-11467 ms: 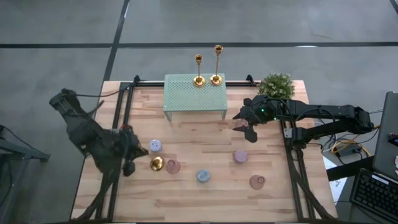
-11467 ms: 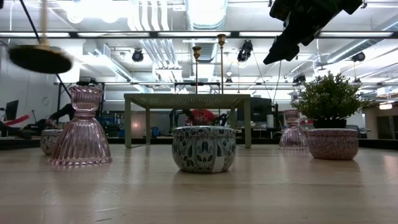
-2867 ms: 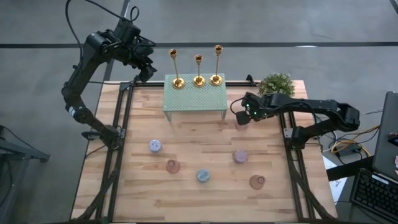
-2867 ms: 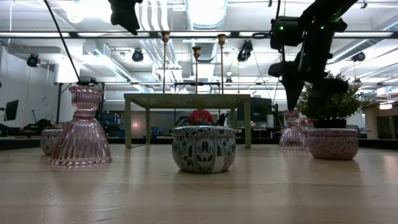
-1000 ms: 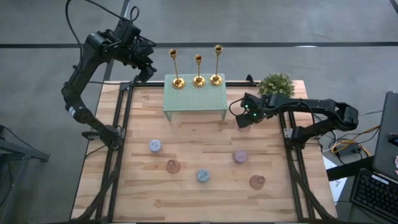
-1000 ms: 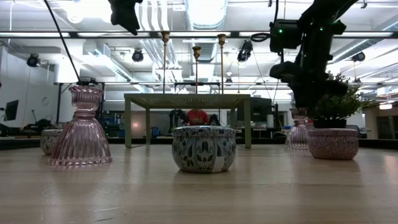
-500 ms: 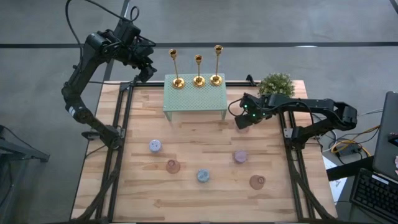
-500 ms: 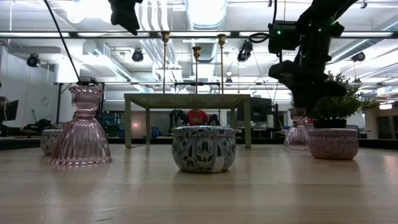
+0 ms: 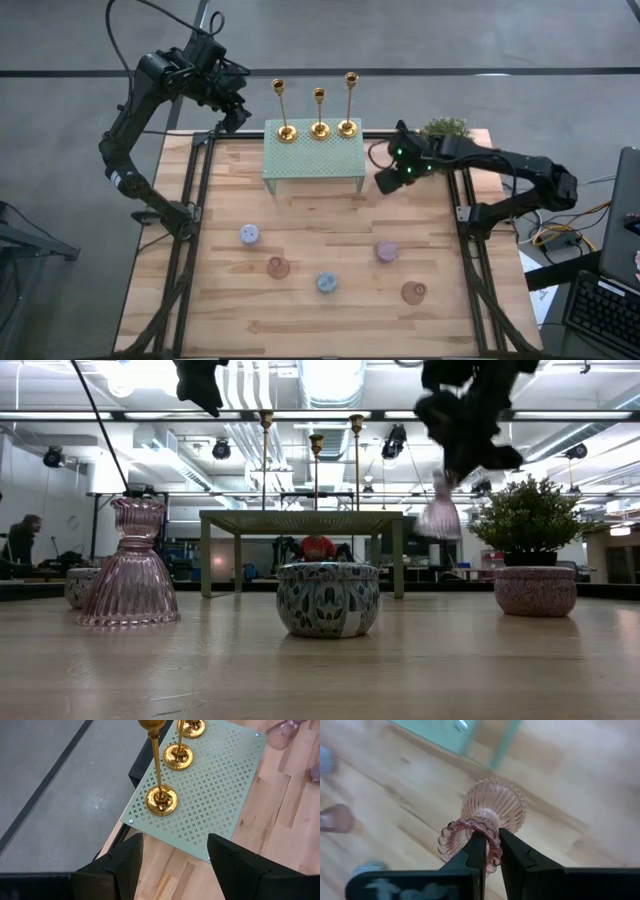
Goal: Pick & Place candle stick holders
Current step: Put the top glass candle holder on the shelf
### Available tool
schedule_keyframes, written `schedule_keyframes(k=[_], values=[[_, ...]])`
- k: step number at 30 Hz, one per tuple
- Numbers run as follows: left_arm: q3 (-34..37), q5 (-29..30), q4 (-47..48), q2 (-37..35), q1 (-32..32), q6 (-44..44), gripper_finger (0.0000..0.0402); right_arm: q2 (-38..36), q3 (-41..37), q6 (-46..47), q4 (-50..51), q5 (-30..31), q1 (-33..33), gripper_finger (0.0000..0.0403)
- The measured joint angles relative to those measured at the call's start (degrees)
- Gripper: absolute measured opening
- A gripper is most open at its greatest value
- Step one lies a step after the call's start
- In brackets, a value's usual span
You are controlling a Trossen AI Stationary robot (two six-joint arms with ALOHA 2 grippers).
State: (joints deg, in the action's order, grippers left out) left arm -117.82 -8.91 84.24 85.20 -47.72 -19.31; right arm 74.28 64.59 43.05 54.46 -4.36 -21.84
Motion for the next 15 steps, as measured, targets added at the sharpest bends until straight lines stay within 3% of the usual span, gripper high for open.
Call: schedule_keyframes(k=[7,15], values=[[0.00,0.00,0.35,-0.01,-0.01,0.04,0.0225,2.59,14.46,-3.40,10.33,-0.15,-2.02,0.0027],[0.00,0.00,0.35,0.00,0.00,0.11,0.0225,10.89,29.30,-7.43,15.80,-0.23,-4.86,0.0027]])
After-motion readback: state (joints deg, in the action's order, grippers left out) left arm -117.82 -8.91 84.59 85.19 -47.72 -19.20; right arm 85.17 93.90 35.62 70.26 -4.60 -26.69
